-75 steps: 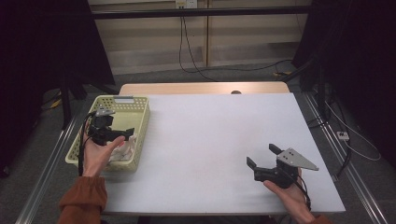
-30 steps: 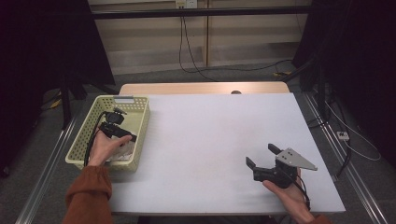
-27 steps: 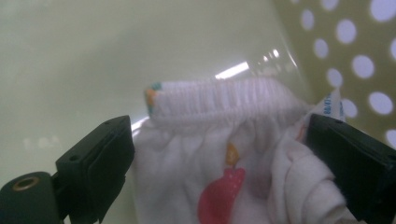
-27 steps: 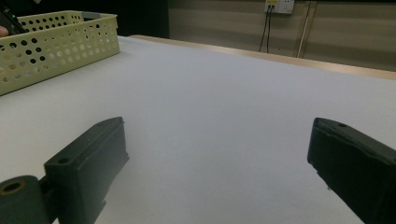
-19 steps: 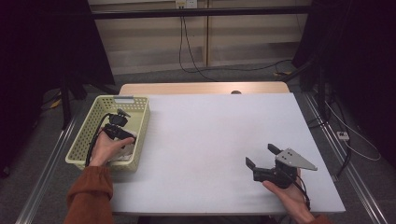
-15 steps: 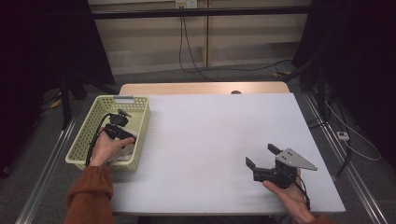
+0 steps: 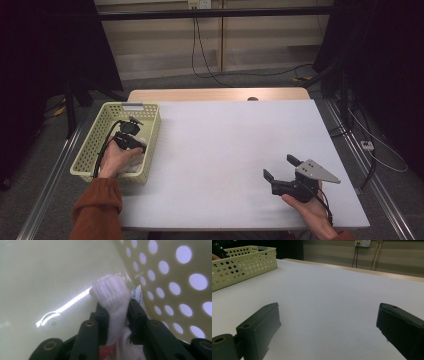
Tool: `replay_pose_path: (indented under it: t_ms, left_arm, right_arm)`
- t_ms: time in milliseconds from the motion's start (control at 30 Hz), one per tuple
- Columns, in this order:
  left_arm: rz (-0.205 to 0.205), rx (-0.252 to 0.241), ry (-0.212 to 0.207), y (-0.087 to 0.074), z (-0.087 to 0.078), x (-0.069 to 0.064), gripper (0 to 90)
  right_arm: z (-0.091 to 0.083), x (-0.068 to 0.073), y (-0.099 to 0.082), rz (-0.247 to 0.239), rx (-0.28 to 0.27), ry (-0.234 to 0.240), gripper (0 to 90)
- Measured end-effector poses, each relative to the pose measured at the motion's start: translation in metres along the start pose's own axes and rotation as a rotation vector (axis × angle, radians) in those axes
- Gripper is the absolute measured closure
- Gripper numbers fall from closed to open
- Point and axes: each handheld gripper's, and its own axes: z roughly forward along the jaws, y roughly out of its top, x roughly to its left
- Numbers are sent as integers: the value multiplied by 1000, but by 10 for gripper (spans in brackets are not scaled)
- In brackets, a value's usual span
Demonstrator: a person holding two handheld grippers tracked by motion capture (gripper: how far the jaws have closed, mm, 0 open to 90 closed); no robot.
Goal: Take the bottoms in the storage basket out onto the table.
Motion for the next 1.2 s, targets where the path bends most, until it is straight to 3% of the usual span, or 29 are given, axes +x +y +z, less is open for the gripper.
replay_pose_path:
  t_ms: [200,433,533,567,700,833,1033,1100,1200]
  left_arm:
    - [-11,-34,16,-1,-4,4,793]
    - [-34,-137,13,-2,-15,7,802]
    - [-29,-157,11,-3,-17,8,802]
    - [-38,-186,10,-4,-18,7,802]
    - [-16,-240,39,-5,-23,6,802]
    - [-11,-296,39,-6,-29,6,802]
    - [-50,-383,26,-9,-39,11,802]
    - [-79,-430,-29,-11,-41,15,802]
    - [-88,-456,5,-13,-45,16,802]
  right_arm:
    - [0,0,0,6,-1,-4,50]
    - [-1,-1,0,2,-3,-3,50]
    - [-1,-1,0,2,-3,-2,50]
    - [-1,-1,0,2,-3,-2,50]
    - [-1,-1,0,3,-3,-2,50]
    - [-1,-1,0,5,-3,-1,50]
    - [-2,-1,0,14,-6,-3,50]
    - [-2,-1,0,13,-3,-5,50]
    - [-2,-1,0,12,-4,-5,50]
